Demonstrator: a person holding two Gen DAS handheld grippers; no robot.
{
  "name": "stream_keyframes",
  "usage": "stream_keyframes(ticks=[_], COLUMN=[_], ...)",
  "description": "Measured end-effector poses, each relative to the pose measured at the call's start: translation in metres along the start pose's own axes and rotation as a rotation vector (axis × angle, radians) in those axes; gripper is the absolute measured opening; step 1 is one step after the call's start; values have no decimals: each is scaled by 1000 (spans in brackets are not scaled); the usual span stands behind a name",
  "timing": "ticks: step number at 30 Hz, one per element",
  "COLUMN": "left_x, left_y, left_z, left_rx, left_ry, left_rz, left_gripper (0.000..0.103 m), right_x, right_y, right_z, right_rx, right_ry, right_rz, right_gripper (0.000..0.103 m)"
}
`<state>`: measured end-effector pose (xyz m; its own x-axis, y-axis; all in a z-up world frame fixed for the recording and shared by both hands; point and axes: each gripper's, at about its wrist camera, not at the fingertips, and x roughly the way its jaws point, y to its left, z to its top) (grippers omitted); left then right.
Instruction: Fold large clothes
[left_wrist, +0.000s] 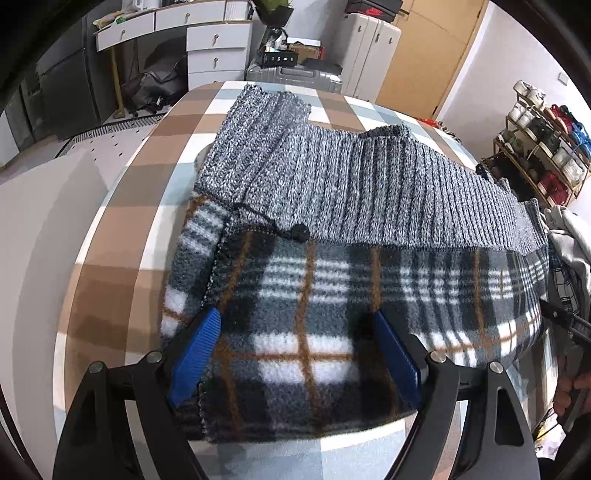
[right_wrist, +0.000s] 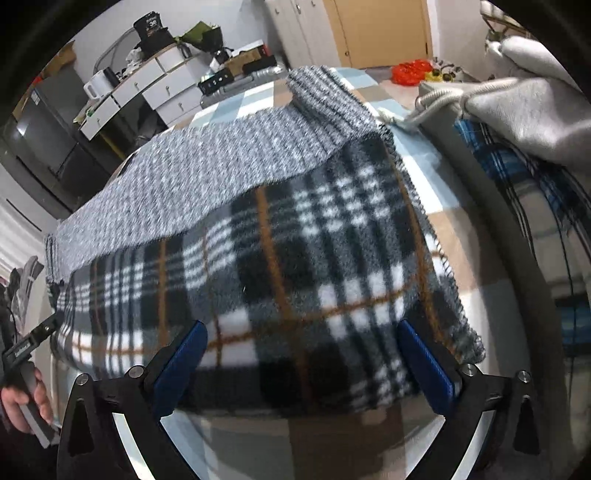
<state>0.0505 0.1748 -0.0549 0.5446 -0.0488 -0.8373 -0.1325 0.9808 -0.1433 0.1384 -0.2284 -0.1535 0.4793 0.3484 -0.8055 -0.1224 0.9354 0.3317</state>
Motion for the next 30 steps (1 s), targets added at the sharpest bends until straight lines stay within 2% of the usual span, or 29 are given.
stream_keyframes(ticks=[1, 2, 3, 5, 7, 9, 11, 14, 16, 19, 21, 23, 25, 26, 27, 29, 30], left_x=[-1, -4, -8, -20, -45, -67, -81, -77, -72, -68, -55, -26, -10, 0, 10, 42, 56], left_y=[1, 4, 11, 22, 24, 17, 1, -25, -43, -57, -68, -75, -75, -71, -67, -65, -66], left_z=[-1, -5, -7, -7, -8, -7, -4, 7, 20, 34, 43, 58, 70, 79, 85, 88, 87], left_rx=[0, -16, -49, -129, -154, -131, -65, 40, 118, 128, 145, 178, 169, 155, 142, 157, 171], left_ry=[1, 4, 4, -6, -100, -183, -248, -238, -219, -197, -124, 3, 21, 32, 58, 167, 203], left_rz=[20, 100, 108, 46, -34, -87, -153, -145, -132, -128, -139, -73, -29, -33, -41, 28, 35], left_gripper=[81, 82, 82, 81, 81, 81, 81, 81, 81, 81, 81, 81, 81, 81, 81, 81, 81], right_x=[-1, -4, -7, -13, -26, -47, -68, -81, -78, -65, -51, -32, -15, -2, 14, 45, 57], right_y=[3, 5, 7, 11, 17, 27, 40, 51, 56, 65, 74, 77, 81, 83, 83, 79, 76], right_z=[-5, -9, -14, -19, -17, -14, -14, -14, -13, 2, 20, 42, 61, 73, 86, 101, 105], right_rx=[-5, -9, -8, -3, 14, 17, -1, -22, -40, -77, -114, -150, -175, -190, -203, -201, -195], right_ry=[12, 19, 18, 8, -23, -113, -220, -306, -308, -265, -214, -148, -100, -69, -17, 113, 164], right_rz=[2, 1, -8, -48, -64, -23, 0, 4, 15, -7, -24, -31, -78, -103, -136, -201, -205], right_gripper=[103, 103, 103, 103, 102, 102, 103, 103, 103, 103, 103, 103, 103, 103, 103, 103, 103])
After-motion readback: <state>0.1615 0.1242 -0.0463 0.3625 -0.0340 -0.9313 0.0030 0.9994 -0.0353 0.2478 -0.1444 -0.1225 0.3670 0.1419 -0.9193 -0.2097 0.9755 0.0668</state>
